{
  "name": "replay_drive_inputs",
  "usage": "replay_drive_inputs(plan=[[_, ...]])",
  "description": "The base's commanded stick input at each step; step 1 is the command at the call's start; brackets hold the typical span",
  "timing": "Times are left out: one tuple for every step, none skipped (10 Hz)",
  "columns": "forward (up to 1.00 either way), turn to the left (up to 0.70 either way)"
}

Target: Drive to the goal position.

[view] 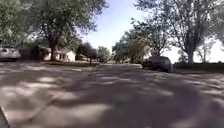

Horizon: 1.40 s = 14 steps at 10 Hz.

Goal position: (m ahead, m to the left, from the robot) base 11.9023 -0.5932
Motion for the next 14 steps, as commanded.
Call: replay_drive_inputs(plan=[[1.0, 0.0], [1.0, 0.0], [1.0, 0.0], [1.0, 0.0], [1.0, 0.0], [1.0, 0.0], [1.0, 0.0], [1.0, 0.0], [1.0, 0.0], [1.0, 0.0], [1.0, 0.0], [1.0, 0.0], [1.0, 0.0], [1.0, 0.0]])
